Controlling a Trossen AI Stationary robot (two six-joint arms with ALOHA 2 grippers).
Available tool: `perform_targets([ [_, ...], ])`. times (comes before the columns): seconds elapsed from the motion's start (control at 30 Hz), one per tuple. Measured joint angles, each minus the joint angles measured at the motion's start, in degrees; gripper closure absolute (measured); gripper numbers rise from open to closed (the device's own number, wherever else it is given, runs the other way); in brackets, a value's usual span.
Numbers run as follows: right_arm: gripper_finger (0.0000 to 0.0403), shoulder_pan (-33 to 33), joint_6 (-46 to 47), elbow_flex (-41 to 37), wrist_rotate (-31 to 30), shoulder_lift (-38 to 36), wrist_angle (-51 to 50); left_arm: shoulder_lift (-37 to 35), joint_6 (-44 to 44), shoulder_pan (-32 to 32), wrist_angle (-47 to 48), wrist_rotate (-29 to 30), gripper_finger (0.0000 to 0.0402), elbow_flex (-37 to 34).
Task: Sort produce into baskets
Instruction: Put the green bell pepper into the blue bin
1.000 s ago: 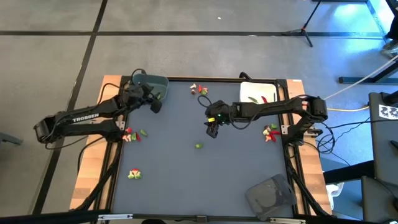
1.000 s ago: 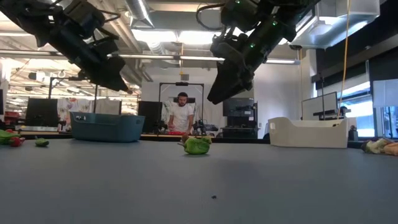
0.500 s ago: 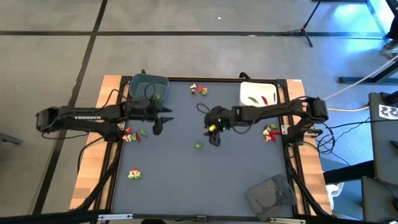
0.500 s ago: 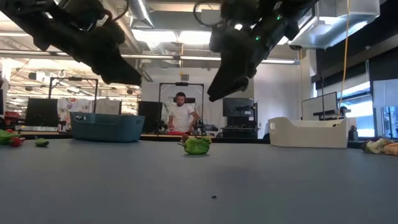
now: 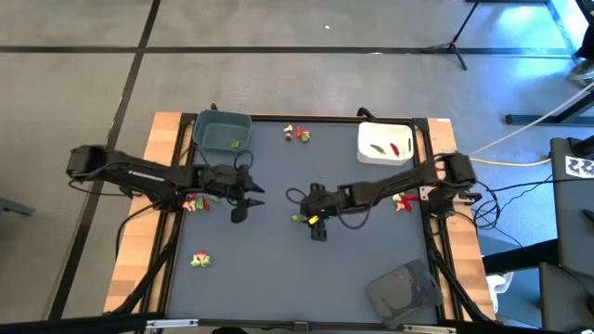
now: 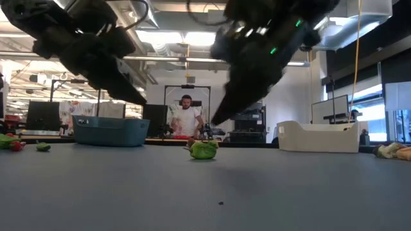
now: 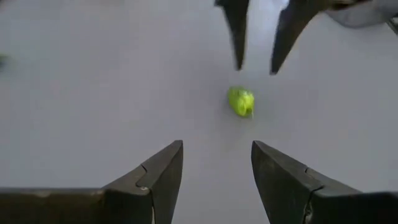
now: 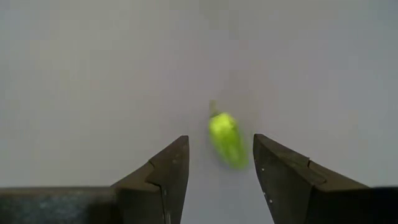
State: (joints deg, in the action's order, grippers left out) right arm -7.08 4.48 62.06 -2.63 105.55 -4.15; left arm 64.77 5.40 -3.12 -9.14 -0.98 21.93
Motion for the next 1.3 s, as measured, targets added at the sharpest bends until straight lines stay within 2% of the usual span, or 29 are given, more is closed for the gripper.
perform_targets([
  [0.13,0.0226,0.99,-3.36,-0.07,-2.26,3.92,2.20,2.74,0.75,1.06,-1.06,0.20,0.0215,-0.05],
  [0.27,0.0226,1.95,-3.84,-0.06,2.73,6.49,2.81,4.47,0.80,1.37,-2.20,0.18,0.0215,-0.03],
  [0.37,0.0234,1.87,-4.92,0.09,2.49,7.42,4.98,5.45,0.58,1.36,-4.05,0.18,0.0215,-0.04],
  [0.47,0.0269,2.07,-5.96,0.11,2.20,7.55,4.98,5.91,0.18,1.28,-5.27,0.18,0.0215,-0.04],
  [0.63,0.0362,2.18,-6.46,0.09,2.16,7.55,4.88,6.03,-2.53,1.03,-6.65,0.47,0.0215,-0.02],
  [0.7,0.0387,2.20,-7.22,0.09,2.10,7.55,4.86,6.00,-3.31,0.67,-7.77,0.80,0.0215,-0.02],
  [0.9,0.0375,2.28,-8.74,1.39,-2.22,6.17,2.91,5.99,-6.22,-0.41,-10.78,1.81,0.0215,-0.02],
  [1.07,0.0394,3.13,-7.98,1.69,-3.56,3.43,2.95,5.99,-7.25,-1.29,-14.37,1.90,0.0215,-0.02],
  [1.3,0.0390,5.64,-3.99,1.68,-5.92,1.59,4.20,5.99,-2.05,-3.22,-14.33,4.21,0.0215,-0.02],
])
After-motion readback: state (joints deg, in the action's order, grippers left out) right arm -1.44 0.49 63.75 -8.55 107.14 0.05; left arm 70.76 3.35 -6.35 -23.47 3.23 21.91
